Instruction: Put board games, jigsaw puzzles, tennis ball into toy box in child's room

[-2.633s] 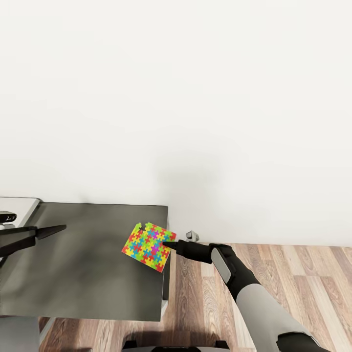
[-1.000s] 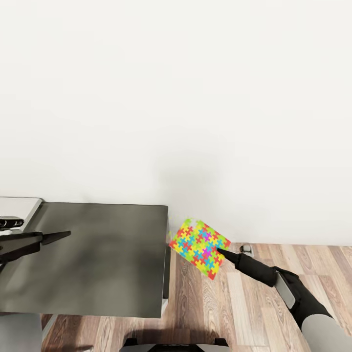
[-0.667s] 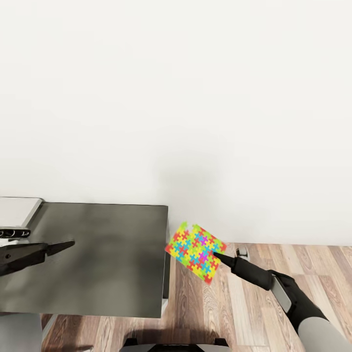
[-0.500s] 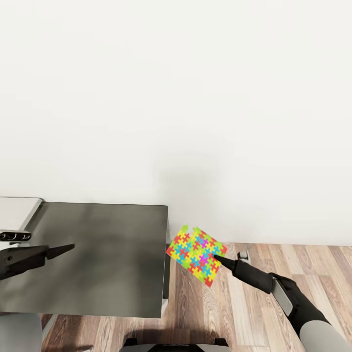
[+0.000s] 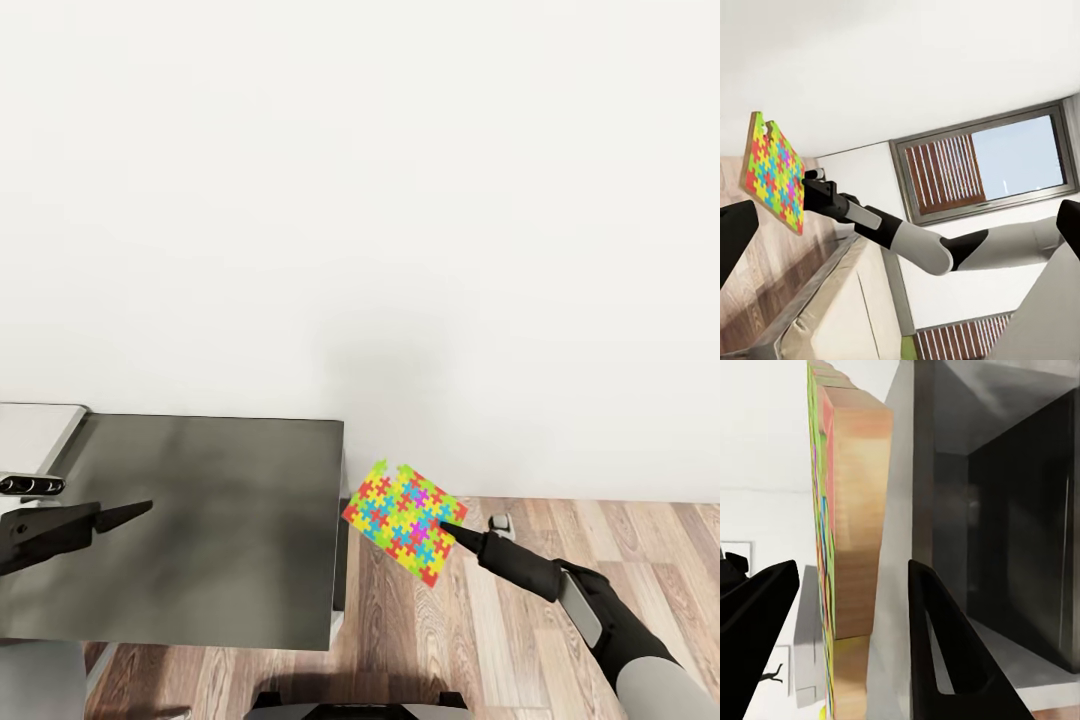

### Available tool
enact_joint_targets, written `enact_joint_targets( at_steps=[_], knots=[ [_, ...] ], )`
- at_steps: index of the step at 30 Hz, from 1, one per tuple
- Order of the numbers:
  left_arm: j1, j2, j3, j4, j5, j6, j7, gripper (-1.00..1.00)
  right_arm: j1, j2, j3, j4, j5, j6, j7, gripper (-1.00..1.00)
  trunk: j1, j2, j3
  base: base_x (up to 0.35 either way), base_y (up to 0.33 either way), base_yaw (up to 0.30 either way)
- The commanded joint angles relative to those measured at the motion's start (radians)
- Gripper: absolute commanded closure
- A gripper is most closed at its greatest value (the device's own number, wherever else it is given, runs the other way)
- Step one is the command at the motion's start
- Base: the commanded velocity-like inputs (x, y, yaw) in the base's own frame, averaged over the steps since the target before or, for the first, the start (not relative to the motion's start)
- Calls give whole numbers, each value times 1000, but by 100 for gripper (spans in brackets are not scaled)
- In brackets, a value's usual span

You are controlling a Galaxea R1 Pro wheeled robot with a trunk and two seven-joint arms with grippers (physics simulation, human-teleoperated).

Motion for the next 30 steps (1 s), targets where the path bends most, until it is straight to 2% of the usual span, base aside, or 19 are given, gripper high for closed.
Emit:
enact_joint_targets(
  at_steps=[1, 30],
  knots=[
    [0, 0, -1, 0, 0, 11, -4, -100, 0, -3, 0, 0, -4, 9, 3, 100, 1, -2, -1, 0, 0, 0],
    [0, -2, -7, -3, 0, 11, -4, -100, 0, -5, 0, 1, -7, -53, 8, 100, 1, -2, 4, 0, 0, 0]
  ],
)
